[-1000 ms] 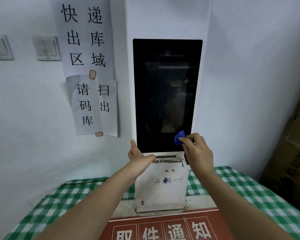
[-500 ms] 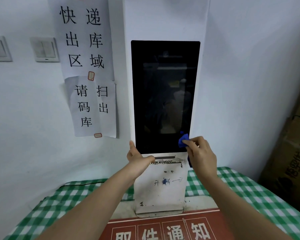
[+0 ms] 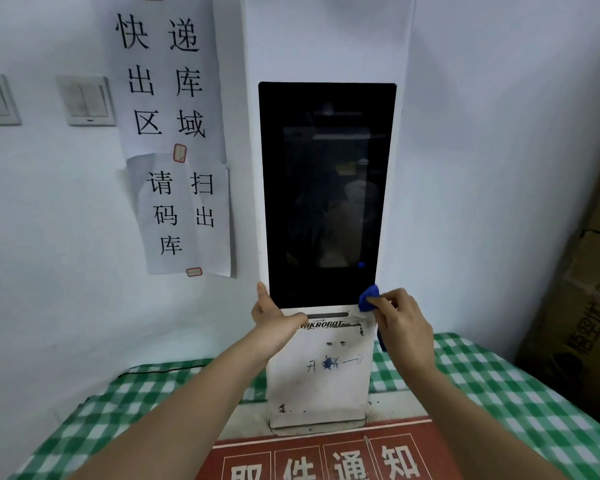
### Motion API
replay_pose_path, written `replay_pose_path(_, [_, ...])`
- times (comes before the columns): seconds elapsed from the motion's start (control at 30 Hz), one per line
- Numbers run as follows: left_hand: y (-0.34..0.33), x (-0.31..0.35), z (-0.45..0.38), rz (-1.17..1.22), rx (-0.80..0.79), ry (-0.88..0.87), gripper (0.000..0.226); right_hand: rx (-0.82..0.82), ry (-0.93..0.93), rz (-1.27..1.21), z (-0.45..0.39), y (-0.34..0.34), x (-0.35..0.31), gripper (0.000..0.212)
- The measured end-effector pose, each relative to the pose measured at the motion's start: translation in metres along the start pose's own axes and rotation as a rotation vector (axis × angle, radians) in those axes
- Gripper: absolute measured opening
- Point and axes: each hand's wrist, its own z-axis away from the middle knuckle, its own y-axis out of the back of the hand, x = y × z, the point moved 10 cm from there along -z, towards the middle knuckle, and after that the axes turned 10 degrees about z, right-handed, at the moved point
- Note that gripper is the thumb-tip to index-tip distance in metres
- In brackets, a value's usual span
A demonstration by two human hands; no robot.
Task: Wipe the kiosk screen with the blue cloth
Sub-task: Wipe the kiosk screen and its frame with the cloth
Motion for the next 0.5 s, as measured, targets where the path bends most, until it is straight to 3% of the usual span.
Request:
replay_pose_path(0.17, [0.003,0.000,-0.001,-0.018,-0.002,0.013,0.103,-0.012,0.061,0.034,-0.009,0.005,-0.002,0.036])
replay_pose_path(0.3, [0.004,0.002,0.002,-0.018,-0.001,0.006,0.102,0.046,-0.066,-0.053,-0.027,0.021,0.006,0.025])
replay_pose_path(0.5, [0.004,0.001,0.002,-0.031,-0.015,-0.014,0.100,-0.030,-0.038,-0.015,0.010,-0.013,0.004,0.033])
